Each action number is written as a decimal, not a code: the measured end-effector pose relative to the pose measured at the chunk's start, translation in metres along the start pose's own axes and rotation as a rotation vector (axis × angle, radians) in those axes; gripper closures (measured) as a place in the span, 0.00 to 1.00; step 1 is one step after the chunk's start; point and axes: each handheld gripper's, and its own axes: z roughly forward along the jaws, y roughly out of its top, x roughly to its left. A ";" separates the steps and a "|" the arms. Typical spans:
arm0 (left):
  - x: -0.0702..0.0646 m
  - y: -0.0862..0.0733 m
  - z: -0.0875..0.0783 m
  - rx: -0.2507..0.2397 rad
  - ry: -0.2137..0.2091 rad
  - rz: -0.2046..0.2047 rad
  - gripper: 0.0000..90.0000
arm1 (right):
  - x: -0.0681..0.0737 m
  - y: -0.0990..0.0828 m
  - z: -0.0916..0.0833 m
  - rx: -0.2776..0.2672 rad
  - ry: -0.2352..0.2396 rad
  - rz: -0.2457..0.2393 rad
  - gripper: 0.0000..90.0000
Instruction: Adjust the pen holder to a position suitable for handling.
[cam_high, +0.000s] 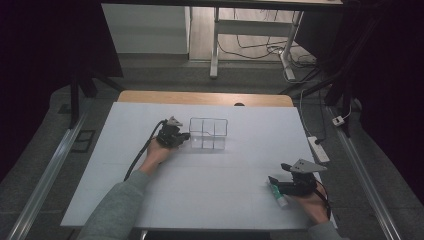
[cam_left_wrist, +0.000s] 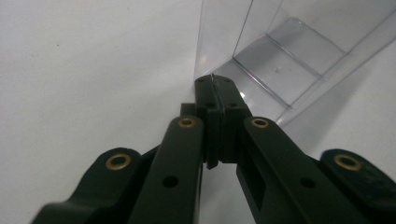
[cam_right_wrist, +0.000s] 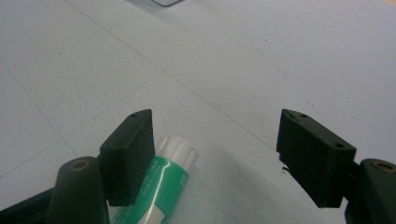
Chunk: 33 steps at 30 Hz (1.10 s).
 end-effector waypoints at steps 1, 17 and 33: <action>0.000 0.000 0.001 0.000 0.000 0.001 0.99 | 0.000 0.000 0.000 -0.001 0.002 0.001 0.30; -0.011 0.008 0.011 0.012 -0.015 0.023 0.99 | 0.000 0.000 0.000 -0.004 -0.002 0.003 0.31; -0.005 0.002 -0.009 -0.014 -0.005 0.016 0.99 | -0.002 -0.001 -0.001 -0.006 -0.004 0.013 0.31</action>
